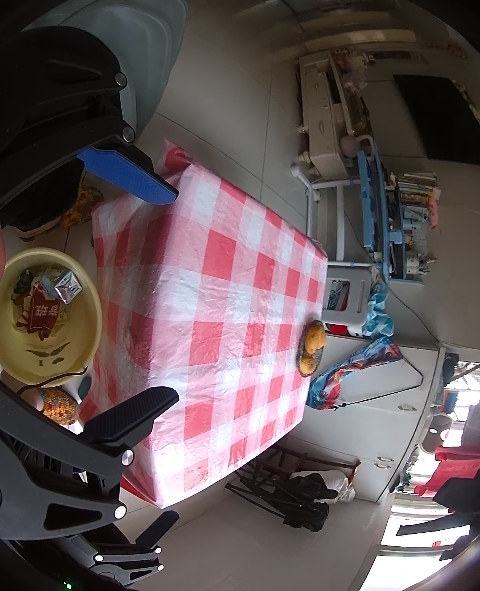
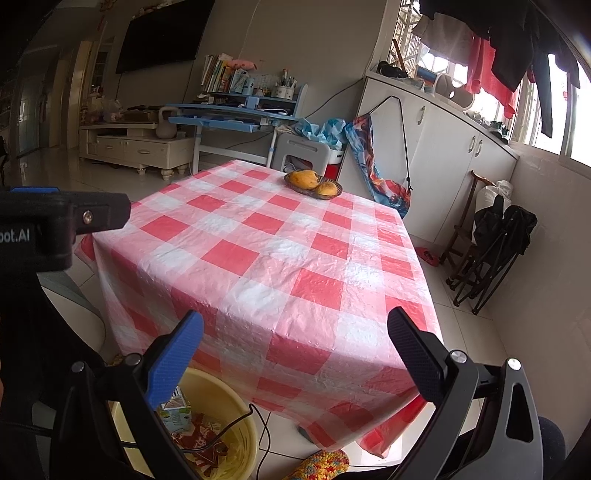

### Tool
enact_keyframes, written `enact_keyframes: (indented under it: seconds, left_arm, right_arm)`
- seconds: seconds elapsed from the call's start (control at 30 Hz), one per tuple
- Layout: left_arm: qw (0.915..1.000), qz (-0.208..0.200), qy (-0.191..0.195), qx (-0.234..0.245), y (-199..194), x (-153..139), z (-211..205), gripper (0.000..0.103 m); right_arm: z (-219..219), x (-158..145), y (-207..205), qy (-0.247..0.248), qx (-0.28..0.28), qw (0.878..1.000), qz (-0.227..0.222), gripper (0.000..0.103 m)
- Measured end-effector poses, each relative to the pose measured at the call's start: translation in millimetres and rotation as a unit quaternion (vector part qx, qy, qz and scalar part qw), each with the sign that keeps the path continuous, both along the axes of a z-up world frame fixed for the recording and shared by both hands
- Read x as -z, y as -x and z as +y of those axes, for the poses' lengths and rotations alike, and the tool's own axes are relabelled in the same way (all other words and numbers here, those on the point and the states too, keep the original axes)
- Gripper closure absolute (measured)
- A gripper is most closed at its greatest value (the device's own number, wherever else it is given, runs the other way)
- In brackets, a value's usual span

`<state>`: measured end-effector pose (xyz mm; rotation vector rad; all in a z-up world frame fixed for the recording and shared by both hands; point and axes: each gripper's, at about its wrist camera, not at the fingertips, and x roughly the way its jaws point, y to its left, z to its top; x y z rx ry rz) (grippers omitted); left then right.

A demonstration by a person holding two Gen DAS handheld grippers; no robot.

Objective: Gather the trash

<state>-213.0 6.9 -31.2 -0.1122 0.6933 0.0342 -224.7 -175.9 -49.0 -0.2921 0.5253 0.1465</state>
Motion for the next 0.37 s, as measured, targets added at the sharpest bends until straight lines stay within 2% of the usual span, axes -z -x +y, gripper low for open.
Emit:
enact_keyframes:
  seconds: [0.17, 0.37]
  left_arm:
    - [0.9995, 0.031, 0.003, 0.005, -6.0, 6.6, 0.1, 0.007]
    - [0.9994, 0.032, -0.011, -0.003, -4.9, 8.4, -1.6, 0.007]
  right_arm:
    - [1.9, 0.3, 2.1, 0.012, -0.002, 1.0, -0.004, 0.008]
    - [6.4, 0.8, 4.9, 0.03, -0.006, 0.999, -0.011, 0.008]
